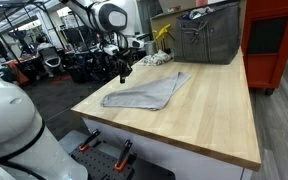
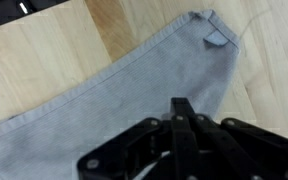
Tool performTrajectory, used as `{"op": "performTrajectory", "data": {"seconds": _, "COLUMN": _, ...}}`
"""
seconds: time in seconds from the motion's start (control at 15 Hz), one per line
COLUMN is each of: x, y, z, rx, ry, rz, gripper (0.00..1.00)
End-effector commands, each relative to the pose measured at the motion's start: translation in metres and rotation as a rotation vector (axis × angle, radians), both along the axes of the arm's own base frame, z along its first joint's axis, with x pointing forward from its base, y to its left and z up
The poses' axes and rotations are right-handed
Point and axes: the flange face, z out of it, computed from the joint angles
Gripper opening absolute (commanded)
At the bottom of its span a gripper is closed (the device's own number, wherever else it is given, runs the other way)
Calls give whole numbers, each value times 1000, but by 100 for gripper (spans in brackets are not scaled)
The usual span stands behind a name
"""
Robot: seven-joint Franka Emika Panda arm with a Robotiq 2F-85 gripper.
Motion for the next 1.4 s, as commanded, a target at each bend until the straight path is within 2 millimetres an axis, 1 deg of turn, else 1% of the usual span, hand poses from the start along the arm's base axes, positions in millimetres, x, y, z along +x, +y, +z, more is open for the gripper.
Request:
{"op": "performTrajectory", "data": {"seconds": 0.0, "x": 32, "y": -22, "z": 11, "rx": 25, "ry": 27, "rz": -128, "gripper": 0}}
{"op": "performTrajectory", "data": {"seconds": 0.13, "x": 50, "y": -31, "z": 7, "rx": 38, "ry": 44, "rz": -201, "gripper": 0}}
{"op": "performTrajectory", "data": {"seconds": 0.27, "x": 66, "y": -39, "z": -3, "rx": 46, "ry": 70, "rz": -260, "gripper": 0}}
{"op": "performTrajectory", "data": {"seconds": 0.47, "x": 84, "y": -55, "z": -28, "rx": 23, "ry": 106, "rz": -333, "gripper": 0}}
{"op": "performTrajectory", "data": {"seconds": 0.73, "x": 97, "y": -92, "z": -67, "rx": -37, "ry": 167, "rz": -453, "gripper": 0}}
{"op": "performTrajectory", "data": {"seconds": 0.87, "x": 97, "y": -108, "z": -78, "rx": -52, "ry": 194, "rz": -481, "gripper": 0}}
{"op": "performTrajectory", "data": {"seconds": 0.93, "x": 93, "y": -109, "z": -76, "rx": -47, "ry": 192, "rz": -460, "gripper": 26}}
{"op": "performTrajectory", "data": {"seconds": 1.0, "x": 84, "y": -102, "z": -67, "rx": -36, "ry": 168, "rz": -426, "gripper": 27}}
{"op": "performTrajectory", "data": {"seconds": 1.07, "x": 90, "y": -106, "z": -85, "rx": -40, "ry": 179, "rz": -451, "gripper": 32}}
{"op": "performTrajectory", "data": {"seconds": 1.13, "x": 89, "y": -106, "z": -85, "rx": -40, "ry": 179, "rz": -450, "gripper": 15}}
{"op": "performTrajectory", "data": {"seconds": 1.27, "x": 90, "y": -105, "z": -86, "rx": -40, "ry": 181, "rz": -447, "gripper": 31}}
{"op": "performTrajectory", "data": {"seconds": 1.33, "x": 90, "y": -104, "z": -87, "rx": -40, "ry": 182, "rz": -446, "gripper": 32}}
